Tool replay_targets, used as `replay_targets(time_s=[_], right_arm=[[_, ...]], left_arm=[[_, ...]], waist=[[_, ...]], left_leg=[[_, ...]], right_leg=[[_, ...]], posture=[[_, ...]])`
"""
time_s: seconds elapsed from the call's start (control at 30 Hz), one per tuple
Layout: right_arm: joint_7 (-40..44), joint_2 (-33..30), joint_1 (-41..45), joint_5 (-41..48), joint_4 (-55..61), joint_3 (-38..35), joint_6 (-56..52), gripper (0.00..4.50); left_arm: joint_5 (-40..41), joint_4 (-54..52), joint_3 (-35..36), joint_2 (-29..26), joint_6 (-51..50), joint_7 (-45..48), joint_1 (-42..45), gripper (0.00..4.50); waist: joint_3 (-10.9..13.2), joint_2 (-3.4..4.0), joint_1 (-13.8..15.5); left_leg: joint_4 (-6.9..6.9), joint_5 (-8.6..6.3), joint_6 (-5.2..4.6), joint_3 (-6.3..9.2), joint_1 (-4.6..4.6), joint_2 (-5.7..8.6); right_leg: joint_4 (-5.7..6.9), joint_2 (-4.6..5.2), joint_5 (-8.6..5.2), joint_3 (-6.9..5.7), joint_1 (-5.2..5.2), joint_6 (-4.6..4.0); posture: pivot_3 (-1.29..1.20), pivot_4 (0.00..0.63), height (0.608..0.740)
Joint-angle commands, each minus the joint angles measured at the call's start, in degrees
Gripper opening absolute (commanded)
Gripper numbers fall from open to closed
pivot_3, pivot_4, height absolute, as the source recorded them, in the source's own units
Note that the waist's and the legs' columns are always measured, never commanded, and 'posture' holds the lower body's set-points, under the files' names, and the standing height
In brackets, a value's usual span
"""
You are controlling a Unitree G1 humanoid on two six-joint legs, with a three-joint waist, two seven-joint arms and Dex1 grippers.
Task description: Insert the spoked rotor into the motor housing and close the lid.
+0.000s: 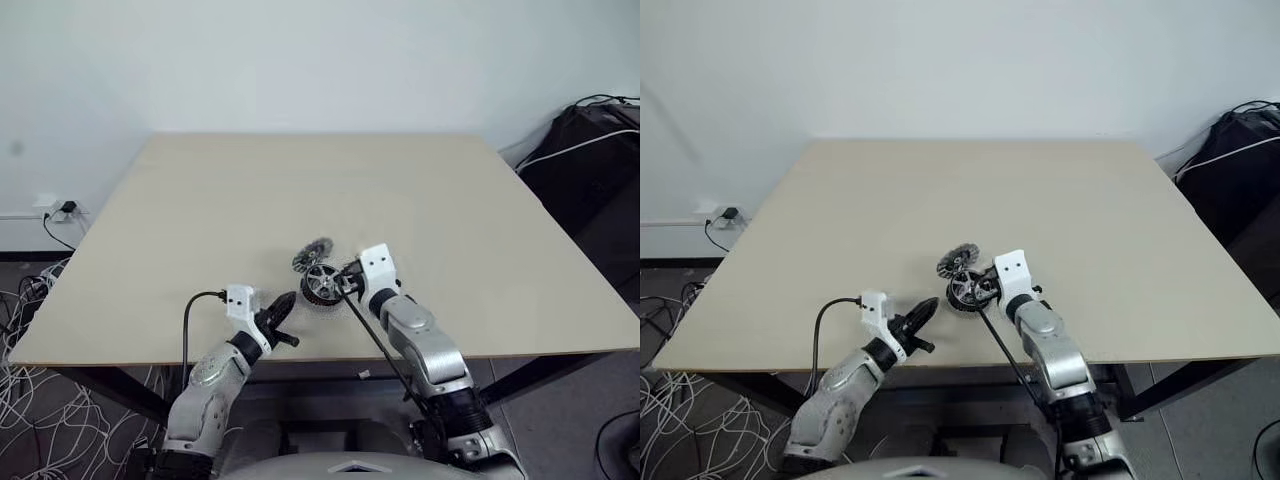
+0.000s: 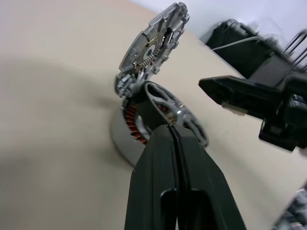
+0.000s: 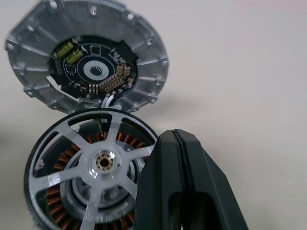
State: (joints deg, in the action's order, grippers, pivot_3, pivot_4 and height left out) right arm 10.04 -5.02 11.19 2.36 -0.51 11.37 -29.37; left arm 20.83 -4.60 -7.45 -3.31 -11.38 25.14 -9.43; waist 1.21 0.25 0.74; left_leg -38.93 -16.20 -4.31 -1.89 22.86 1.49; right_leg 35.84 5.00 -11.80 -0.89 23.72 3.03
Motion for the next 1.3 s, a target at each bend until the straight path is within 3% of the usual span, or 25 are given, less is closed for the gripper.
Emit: replay_targets(time_s=[0.03,0.83,1.3], right_arm=[[0.7,0.7,1.9,-0.8,-0.6,1.1,0.1,0.00],[7.7,2.1,1.7,0.3,1.7,4.4,5.4,0.00],[7.9,1.0,2.5,-2.1,-9.2,4.3,3.8,0.00]], left_arm=[[-1.1,-0.2,-0.8,0.7,3.0,0.8,0.3,0.02],[-2.8,1.8,-0.8,0.4,6.9,1.9,0.7,0.02],[-7.2,2.1,-2.6,-0.8,10.3,1.9,0.1,0.02]], waist=[[0.0,0.02,0.0],[0.0,0.05,-0.9],[-0.1,0.22,-1.2]], left_leg=[[0.01,0.00,0.00,0.00,0.00,0.00],[-0.01,0.01,-0.02,0.00,-0.02,0.01],[-0.03,0.01,0.00,0.00,-0.13,-0.01]], right_leg=[[0.00,0.01,0.00,-0.01,0.00,-0.01],[0.04,-0.14,-0.01,-0.17,-0.03,0.00],[0.07,-0.14,0.00,-0.11,-0.11,0.00]], posture=[[0.00,0.000,0.740],[0.00,0.000,0.740],[0.00,0.000,0.740]])
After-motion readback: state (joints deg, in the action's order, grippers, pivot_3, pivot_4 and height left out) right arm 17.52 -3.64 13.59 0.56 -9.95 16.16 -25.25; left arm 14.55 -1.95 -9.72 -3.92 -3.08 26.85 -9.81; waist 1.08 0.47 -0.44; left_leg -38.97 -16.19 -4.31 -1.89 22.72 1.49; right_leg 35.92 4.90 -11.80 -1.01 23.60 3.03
